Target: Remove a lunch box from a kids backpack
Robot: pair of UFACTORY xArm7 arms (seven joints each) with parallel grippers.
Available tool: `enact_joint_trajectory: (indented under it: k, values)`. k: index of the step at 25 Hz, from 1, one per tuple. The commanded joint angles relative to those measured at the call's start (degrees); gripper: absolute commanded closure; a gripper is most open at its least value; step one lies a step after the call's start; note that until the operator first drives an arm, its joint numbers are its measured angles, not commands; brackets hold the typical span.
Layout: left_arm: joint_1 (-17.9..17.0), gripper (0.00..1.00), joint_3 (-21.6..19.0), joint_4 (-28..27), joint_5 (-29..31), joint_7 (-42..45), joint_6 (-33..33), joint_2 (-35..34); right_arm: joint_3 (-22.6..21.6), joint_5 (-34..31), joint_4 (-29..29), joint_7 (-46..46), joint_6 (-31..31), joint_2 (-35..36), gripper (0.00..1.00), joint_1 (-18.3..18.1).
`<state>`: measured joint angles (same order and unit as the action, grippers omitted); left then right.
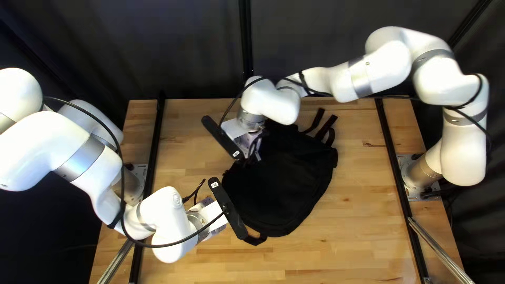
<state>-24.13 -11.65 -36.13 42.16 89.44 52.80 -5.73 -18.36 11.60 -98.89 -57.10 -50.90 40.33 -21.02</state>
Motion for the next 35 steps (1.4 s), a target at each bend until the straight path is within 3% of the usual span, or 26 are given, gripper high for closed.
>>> enact_joint_trajectory:
  k: [1, 2, 3, 4, 5, 21, 35]
  values:
    - [0.07, 1.0, 0.07, -0.04, 0.12, -0.07, -0.04, 0.07, -0.09, -0.55, -2.18, -0.66, -2.76, 1.02, 0.03, 0.13]
    - [0.09, 1.0, 0.08, -0.06, 0.13, -0.08, -0.05, 0.07, -0.07, -0.68, -2.56, -0.71, -3.26, 1.18, 0.03, 0.17]
    - [0.12, 1.0, 0.12, -0.08, 0.15, -0.15, -0.08, 0.07, -0.05, -0.78, -2.81, -0.74, -3.6, 1.25, 0.46, 0.21]
    - [0.15, 1.0, 0.16, -0.11, 0.14, -0.25, -0.12, 0.07, -0.04, -0.83, -2.91, -0.77, -3.76, 1.27, 0.96, 0.23]
    - [0.18, 1.0, 0.2, -0.13, 0.16, -0.3, -0.15, 0.08, -0.05, -0.91, -3.09, -0.85, -3.95, 1.38, 0.99, 0.28]
    - [0.64, 1.0, 0.71, -1.05, 0.57, -1.42, -0.52, 0.51, -0.01, -1.14, -13.08, -2.63, -6.08, 7.66, 1.0, -0.05]
    - [1.29, 1.0, 1.44, -3.56, 0.62, -3.56, -1.21, 2.45, -0.22, 0.19, -9.85, -2.54, -0.52, 6.89, 1.0, -0.8]
